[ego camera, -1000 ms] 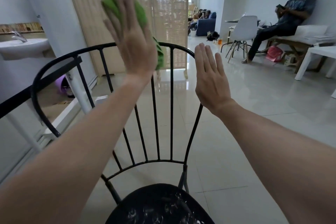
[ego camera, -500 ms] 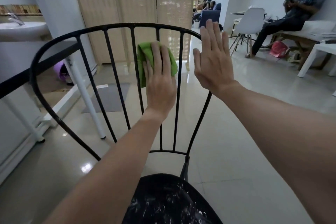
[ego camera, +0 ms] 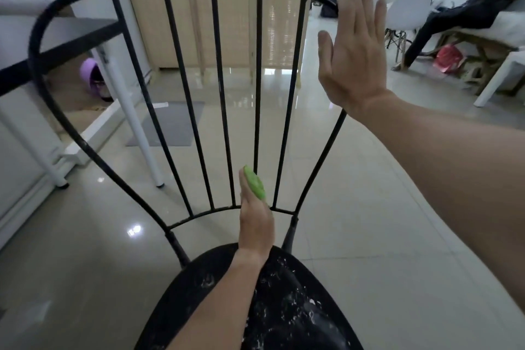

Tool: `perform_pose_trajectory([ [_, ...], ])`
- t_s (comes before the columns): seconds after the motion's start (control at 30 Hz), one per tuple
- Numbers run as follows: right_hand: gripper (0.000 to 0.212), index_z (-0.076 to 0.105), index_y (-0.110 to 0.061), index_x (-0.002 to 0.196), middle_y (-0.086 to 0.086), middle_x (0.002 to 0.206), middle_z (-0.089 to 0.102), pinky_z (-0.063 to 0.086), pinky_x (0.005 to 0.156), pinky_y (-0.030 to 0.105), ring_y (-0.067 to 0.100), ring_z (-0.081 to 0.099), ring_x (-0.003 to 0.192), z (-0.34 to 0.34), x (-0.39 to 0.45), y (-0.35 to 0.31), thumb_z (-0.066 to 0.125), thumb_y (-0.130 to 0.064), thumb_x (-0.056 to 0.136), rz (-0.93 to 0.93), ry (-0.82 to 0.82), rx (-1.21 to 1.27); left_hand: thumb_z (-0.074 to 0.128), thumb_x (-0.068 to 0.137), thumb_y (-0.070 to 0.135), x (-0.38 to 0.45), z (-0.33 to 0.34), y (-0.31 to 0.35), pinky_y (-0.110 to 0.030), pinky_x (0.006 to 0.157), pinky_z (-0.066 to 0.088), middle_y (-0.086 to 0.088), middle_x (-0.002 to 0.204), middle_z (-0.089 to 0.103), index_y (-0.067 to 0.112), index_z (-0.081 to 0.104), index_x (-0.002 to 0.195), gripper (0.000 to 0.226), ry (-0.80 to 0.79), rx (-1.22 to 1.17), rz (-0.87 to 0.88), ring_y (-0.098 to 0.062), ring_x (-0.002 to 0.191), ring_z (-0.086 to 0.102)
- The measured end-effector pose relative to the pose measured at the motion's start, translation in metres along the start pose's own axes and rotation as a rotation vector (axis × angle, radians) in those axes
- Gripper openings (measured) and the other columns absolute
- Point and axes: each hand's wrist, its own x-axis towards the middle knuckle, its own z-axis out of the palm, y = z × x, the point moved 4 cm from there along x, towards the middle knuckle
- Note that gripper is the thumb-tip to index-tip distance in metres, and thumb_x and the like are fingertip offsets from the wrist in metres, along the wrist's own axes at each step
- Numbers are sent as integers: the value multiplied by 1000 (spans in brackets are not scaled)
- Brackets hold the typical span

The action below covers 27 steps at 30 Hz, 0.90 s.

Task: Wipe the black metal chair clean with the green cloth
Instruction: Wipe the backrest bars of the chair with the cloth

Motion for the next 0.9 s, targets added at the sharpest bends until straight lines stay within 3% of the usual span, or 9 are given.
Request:
perform_pose_trajectory([
  [0.17,58,27,3,149,20,161,17,5,123,49,34,10,150,-1,1,1,32,-28,99,-8,-13,-10,22,106,26,34,-8,46,-58,117,28,3,165,10,39,-6,155,58,124,-11,136,-31,149,23],
  [0.33,62,18,3,151,21,162,11,4,123,47,34,6,151,-7,1,-1,32,-29,100,-38,-49,-36,30,105,3,94,-34,165,-44,125,7,-13,165,7,3,4,157,58,196,48,519,-28,152,9],
  [0.4,64,16,3,152,21,162,10,2,123,45,33,5,151,-10,1,-2,31,-30,100,-50,-69,-44,34,103,-3,107,-56,211,-26,109,41,-20,150,40,-6,18,152,52,196,-8,677,-22,116,55],
  [0.5,67,11,3,153,21,163,7,3,123,46,32,2,151,-11,2,-3,32,-32,99,-42,-90,-72,35,105,4,128,-100,263,-6,58,42,3,87,60,-9,35,143,41,396,-104,647,-3,57,53],
  [0.6,67,13,4,152,22,163,7,5,123,47,32,2,151,-11,7,-11,32,-33,99,-8,-97,-66,30,106,12,149,-144,290,-1,77,41,-7,111,63,-5,34,146,43,556,-145,537,21,82,54],
  [0.67,67,17,4,151,23,162,8,4,123,46,34,3,151,-11,14,-22,35,-34,99,0,-97,-17,29,105,18,157,-164,296,-25,103,45,-19,138,52,0,27,151,49,591,-96,624,-3,115,57],
  [0.73,66,24,4,148,23,162,11,2,123,45,34,4,151,-9,20,-33,38,-38,99,18,-96,27,29,104,19,164,-168,290,-57,117,26,-26,152,36,4,21,153,53,609,15,694,-40,136,42],
  [0.8,64,31,3,143,24,160,15,3,123,46,35,7,151,-7,21,-37,41,-42,98,37,-71,29,31,104,13,161,-155,273,-56,123,6,-24,160,20,-1,20,153,52,604,92,691,-40,149,17],
  [0.9,60,36,4,138,25,158,22,7,123,47,37,12,149,-3,18,-38,45,-38,96,43,-35,-13,28,106,19,146,-118,231,-51,124,4,-18,164,8,-1,13,155,55,435,317,726,-31,152,-4],
])
